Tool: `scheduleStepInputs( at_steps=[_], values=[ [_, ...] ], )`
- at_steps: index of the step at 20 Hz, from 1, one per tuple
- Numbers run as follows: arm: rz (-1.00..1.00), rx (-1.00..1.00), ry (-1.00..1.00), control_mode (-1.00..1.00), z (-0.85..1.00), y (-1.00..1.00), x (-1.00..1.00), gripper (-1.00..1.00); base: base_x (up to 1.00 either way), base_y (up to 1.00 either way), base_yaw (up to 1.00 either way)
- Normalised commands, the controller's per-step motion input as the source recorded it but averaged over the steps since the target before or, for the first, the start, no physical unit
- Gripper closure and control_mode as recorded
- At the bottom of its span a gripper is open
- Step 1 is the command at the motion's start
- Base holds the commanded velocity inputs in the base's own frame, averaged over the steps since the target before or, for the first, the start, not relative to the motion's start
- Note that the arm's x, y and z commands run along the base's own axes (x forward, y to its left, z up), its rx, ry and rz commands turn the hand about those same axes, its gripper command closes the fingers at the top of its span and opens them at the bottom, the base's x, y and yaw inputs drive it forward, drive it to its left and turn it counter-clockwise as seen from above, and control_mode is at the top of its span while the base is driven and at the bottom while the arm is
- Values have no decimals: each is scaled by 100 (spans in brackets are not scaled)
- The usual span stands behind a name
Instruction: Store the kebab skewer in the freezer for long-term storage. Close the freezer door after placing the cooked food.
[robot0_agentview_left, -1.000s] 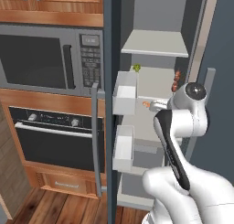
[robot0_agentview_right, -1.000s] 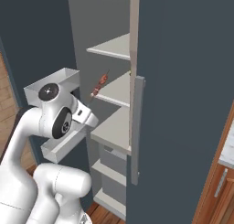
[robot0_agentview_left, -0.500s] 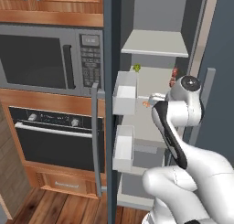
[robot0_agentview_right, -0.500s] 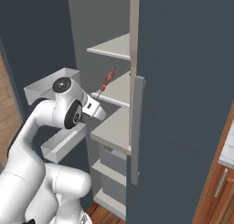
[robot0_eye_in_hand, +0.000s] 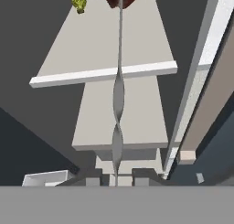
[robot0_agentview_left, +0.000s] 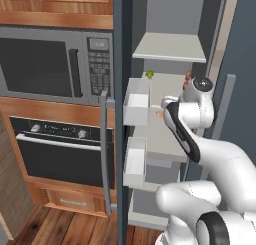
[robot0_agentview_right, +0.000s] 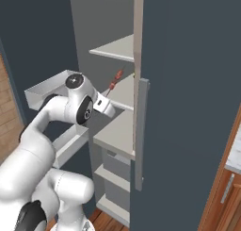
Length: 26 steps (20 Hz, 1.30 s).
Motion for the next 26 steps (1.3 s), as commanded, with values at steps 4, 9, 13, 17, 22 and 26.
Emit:
scheduleStepInputs(
  at_steps=[4, 9, 13, 17, 22, 26],
  values=[
    [0, 0, 1, -100, 0, -13, 48, 100, 0, 0, 0],
    [0, 0, 0, -100, 0, -2, 45, 100, 0, 0, 0],
    [0, 0, 2, -100, 0, -3, 41, 100, 0, 0, 0],
    [0, 0, 4, -100, -6, -8, 42, 100, 0, 0, 0],
    [0, 0, 4, -100, -11, -11, 41, 100, 0, 0, 0],
    [0, 0, 1, -100, -13, -8, 37, 100, 0, 0, 0]
  ],
)
